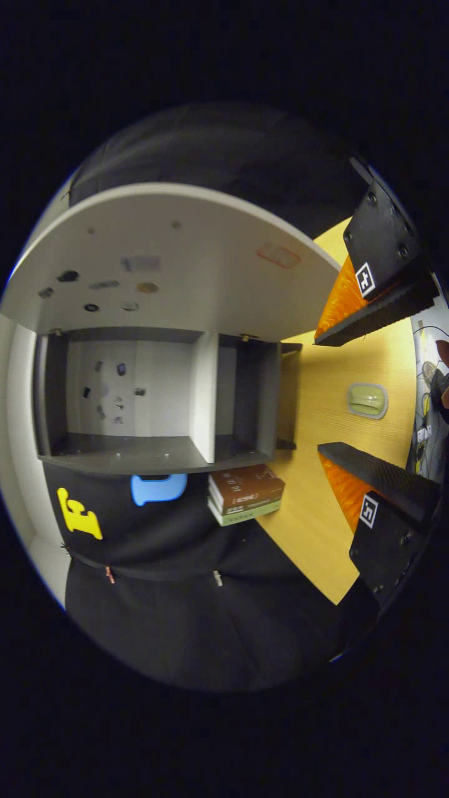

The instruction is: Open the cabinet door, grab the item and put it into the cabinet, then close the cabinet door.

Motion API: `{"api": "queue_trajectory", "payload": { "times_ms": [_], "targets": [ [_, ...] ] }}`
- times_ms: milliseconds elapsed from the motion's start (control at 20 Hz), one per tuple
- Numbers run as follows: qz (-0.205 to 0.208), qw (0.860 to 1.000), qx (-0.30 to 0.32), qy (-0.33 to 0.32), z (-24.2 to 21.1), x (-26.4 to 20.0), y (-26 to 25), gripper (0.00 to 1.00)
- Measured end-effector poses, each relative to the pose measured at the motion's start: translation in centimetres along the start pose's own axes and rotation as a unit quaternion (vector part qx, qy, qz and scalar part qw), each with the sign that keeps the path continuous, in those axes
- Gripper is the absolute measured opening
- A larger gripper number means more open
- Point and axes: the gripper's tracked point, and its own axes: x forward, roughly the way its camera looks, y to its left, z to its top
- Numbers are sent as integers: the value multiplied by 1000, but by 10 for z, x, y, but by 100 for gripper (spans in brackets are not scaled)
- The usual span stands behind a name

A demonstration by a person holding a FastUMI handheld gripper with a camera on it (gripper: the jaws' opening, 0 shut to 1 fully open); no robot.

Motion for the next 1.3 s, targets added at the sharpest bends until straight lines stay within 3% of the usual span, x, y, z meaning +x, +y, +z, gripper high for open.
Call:
{"api": "queue_trajectory", "payload": {
  "times_ms": [250, 600, 700, 750, 800, 900, 1000, 1300],
  "targets": [
    [-2, 994, 25, 108, -113, 74, -12, 98],
    [-36, 983, 39, 175, -182, 126, -44, 97],
    [-40, 978, 43, 200, -205, 141, -45, 82],
    [-39, 974, 44, 220, -216, 142, -43, 66],
    [-45, 977, 51, 201, -208, 143, -45, 58],
    [-41, 978, 42, 201, -208, 141, -46, 58],
    [-62, 977, 29, 204, -212, 139, -59, 20],
    [-61, 980, 32, 187, -184, 130, -59, 14]
  ]
}}
